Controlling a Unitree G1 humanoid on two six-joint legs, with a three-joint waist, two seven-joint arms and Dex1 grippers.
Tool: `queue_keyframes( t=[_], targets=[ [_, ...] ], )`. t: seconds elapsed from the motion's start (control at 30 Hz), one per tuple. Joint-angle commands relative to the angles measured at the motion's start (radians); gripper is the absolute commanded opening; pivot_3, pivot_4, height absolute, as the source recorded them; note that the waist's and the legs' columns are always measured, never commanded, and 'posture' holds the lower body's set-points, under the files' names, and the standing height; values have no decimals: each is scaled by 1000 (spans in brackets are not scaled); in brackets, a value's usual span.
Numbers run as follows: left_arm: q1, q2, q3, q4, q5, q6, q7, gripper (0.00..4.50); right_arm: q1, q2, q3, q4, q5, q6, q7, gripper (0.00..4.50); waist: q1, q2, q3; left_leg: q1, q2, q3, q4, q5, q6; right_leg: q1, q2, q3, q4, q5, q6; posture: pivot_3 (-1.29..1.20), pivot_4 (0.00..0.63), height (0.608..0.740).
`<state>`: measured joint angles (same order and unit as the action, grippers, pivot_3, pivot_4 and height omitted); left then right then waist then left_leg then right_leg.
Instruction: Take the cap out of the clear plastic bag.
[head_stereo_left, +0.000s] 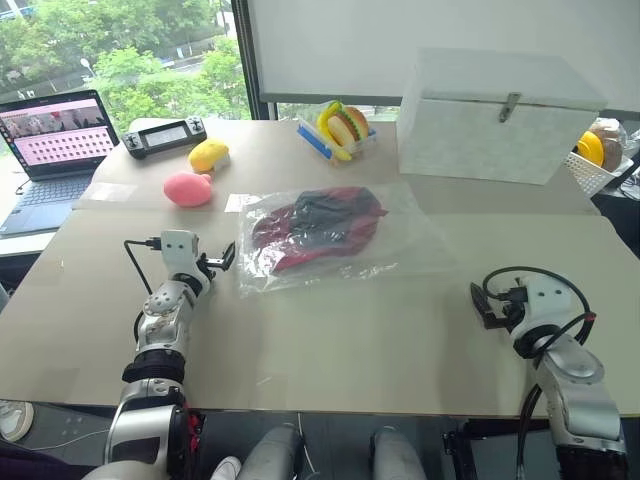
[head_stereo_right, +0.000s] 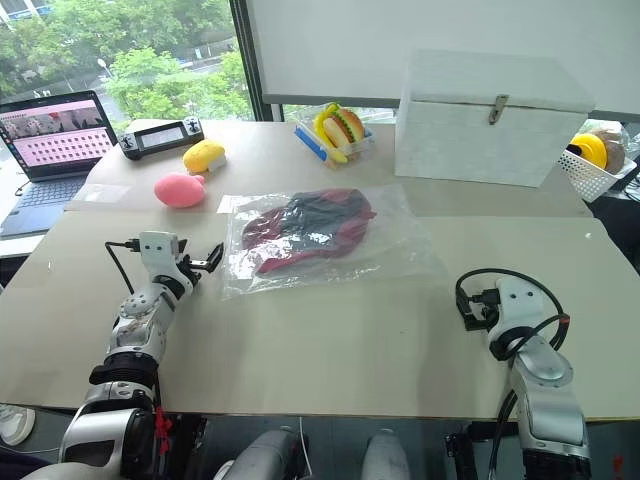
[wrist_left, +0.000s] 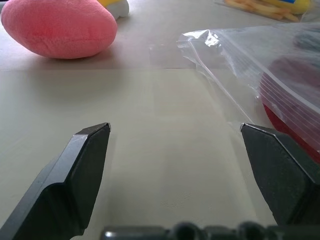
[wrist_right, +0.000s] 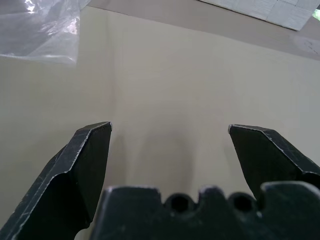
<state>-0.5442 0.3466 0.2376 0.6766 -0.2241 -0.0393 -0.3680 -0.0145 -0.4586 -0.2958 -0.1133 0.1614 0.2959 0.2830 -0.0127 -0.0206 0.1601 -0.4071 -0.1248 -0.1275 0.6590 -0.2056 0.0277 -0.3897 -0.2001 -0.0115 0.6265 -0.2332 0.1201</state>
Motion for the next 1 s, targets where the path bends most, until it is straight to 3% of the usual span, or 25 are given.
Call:
queue_keyframes(
  t=[0.03, 0.17, 0.27, 0.37, 0.43, 0.53, 0.73, 1.0],
  targets=[
    [1, 53, -5, -86, -42, 39, -121, 4482, -4, -54, -63, -125, 86, 52, 55, 4500, 0, 0, 0, 0, 0, 0, 0, 0, 0, 0, 0, 0, 0, 0, 0, 0, 150, 740],
    [32, 218, -82, -256, -114, 169, -489, 4482, 4, -203, -120, -422, 478, 357, 253, 4500, -10, 2, 2, -9, 1, 2, 1, 0, 0, -12, 0, 2, 3, 2, -4, 0, 150, 740],
    [65, 310, -150, -343, -120, 204, -668, 4482, 20, -286, -116, -589, 800, 514, 321, 4500, -10, 2, 2, -10, 4, 1, -1, 0, -1, -13, 3, 1, 3, 3, -7, 0, 150, 740],
    [65, 368, -163, -392, -142, 249, -767, 4482, 61, -363, -65, -720, 941, 565, 359, 4500, 2, 1, 2, -8, 6, 1, -1, -1, -2, -11, 5, 1, 0, 2, -11, 0, 150, 740],
    [67, 403, -159, -418, -168, 301, -817, 4482, 52, -374, -11, -768, 941, 567, 325, 4500, 3, -1, 3, -9, 6, 1, -1, -1, -2, -13, 5, 1, 0, 1, -9, 0, 150, 740],
    [70, 452, -154, -451, -192, 363, -873, 4482, 13, -371, 77, -794, 859, 559, 257, 4500, 3, -4, 5, -9, 6, 1, 0, -1, -2, -14, 5, 1, -1, -2, -5, 0, 150, 740],
    [74, 578, -121, -398, -182, 414, -935, 4482, -42, -426, 313, -761, 465, 479, 167, 4500, 1, -4, 5, -9, 6, 2, -1, -2, -2, -17, 6, 1, 0, -1, -6, 0, 150, 740],
    [61, 571, -57, -422, -232, 466, -900, 4482, -178, -349, 610, -620, -48, 243, 39, 4500, 1, -5, 6, -8, 8, 3, -1, -2, -3, -17, 7, 1, 1, -2, -5, 0, 150, 740]
  ],
)
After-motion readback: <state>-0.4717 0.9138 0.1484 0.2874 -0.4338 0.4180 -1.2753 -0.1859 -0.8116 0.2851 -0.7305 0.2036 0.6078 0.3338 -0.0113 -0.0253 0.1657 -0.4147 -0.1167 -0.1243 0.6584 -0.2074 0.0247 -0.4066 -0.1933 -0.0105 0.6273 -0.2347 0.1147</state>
